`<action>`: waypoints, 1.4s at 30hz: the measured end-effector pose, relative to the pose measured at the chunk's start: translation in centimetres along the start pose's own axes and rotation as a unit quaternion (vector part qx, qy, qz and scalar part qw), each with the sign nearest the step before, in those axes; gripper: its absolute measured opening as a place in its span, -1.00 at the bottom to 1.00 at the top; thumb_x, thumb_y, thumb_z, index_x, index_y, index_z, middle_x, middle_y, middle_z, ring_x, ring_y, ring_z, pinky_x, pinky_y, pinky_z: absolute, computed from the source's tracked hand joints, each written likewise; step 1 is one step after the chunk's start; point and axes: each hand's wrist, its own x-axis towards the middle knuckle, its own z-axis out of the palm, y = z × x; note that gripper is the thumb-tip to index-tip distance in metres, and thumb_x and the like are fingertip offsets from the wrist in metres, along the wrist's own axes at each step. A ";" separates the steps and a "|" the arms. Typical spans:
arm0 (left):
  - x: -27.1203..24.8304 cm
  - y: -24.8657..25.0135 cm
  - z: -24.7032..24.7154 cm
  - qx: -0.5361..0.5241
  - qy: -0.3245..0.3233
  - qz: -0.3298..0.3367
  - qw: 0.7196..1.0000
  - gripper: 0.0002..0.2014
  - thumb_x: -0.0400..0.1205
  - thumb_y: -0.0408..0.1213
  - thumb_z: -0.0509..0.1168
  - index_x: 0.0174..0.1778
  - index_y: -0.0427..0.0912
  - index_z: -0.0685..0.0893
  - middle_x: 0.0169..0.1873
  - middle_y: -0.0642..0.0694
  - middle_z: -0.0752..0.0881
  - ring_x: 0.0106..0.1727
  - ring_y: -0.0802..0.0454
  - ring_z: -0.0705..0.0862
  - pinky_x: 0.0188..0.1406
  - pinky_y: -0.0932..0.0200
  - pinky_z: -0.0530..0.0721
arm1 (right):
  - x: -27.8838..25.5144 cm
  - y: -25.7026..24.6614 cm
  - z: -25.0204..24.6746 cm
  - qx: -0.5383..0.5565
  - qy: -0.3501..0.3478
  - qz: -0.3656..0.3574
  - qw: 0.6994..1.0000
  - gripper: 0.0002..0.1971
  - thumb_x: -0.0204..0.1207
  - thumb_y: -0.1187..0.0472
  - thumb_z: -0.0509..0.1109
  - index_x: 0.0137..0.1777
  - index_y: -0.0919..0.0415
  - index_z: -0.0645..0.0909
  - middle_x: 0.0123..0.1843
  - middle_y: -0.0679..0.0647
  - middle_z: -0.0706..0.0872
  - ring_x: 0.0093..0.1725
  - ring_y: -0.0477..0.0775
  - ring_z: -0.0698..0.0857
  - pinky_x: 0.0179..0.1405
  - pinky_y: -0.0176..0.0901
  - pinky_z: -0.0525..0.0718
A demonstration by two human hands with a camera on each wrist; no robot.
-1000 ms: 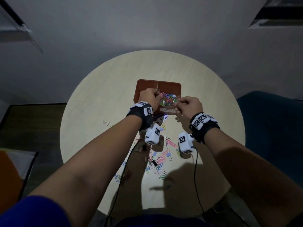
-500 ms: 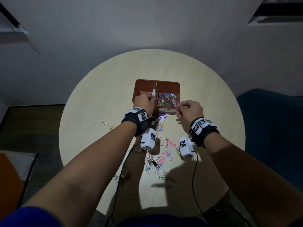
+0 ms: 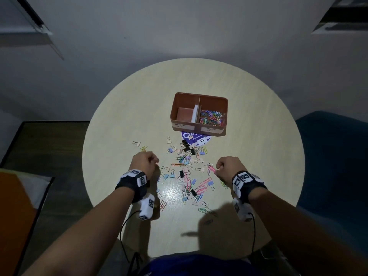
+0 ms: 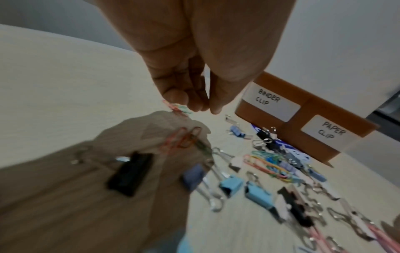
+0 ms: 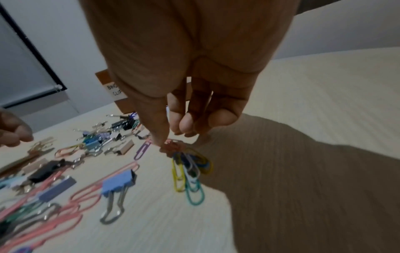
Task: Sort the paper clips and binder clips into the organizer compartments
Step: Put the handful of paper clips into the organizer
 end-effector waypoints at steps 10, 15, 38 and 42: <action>-0.8 -3.2 -0.3 0.003 0.018 -0.069 0.997 -0.93 0.43 -0.16 0.36 -0.25 -0.05 0.69 -0.21 -0.04 0.73 -0.18 -0.04 0.71 -0.19 0.15 0.69 | -1.4 -1.0 0.9 -0.031 0.017 -0.011 0.999 -0.82 0.47 0.33 0.25 -0.26 0.09 0.62 -0.21 0.09 0.73 -0.20 0.16 0.67 -0.31 -0.23 0.53; -0.4 -3.0 0.6 0.058 -0.029 -0.050 0.997 -0.80 0.52 -0.24 0.46 0.03 -0.16 0.72 -0.02 -0.12 0.75 0.01 -0.13 0.70 -0.02 0.12 0.63 | -2.2 -1.4 1.0 0.000 0.036 -0.006 0.999 -0.81 0.48 0.29 0.23 -0.21 0.08 0.66 -0.19 0.09 0.75 -0.19 0.18 0.72 -0.25 -0.16 0.69; -1.4 -0.2 3.4 0.119 -0.068 0.107 0.985 -0.84 0.63 -0.19 0.35 0.06 -0.09 0.76 -0.04 -0.08 0.77 0.02 -0.08 0.72 -0.02 0.15 0.65 | -3.2 -0.3 3.1 0.160 0.034 -0.041 0.986 -0.93 0.46 0.30 0.42 -0.16 0.14 0.73 -0.28 -0.01 0.74 -0.32 -0.06 0.65 -0.42 -0.37 0.50; -1.9 -0.3 3.9 0.172 -0.071 0.140 0.973 -0.78 0.68 -0.20 0.23 0.13 -0.17 0.71 0.01 -0.16 0.68 0.07 -0.16 0.67 0.02 0.06 0.65 | -3.1 0.1 3.3 0.154 0.024 -0.047 0.987 -0.94 0.47 0.28 0.43 -0.15 0.12 0.72 -0.24 0.02 0.76 -0.24 0.01 0.70 -0.37 -0.32 0.56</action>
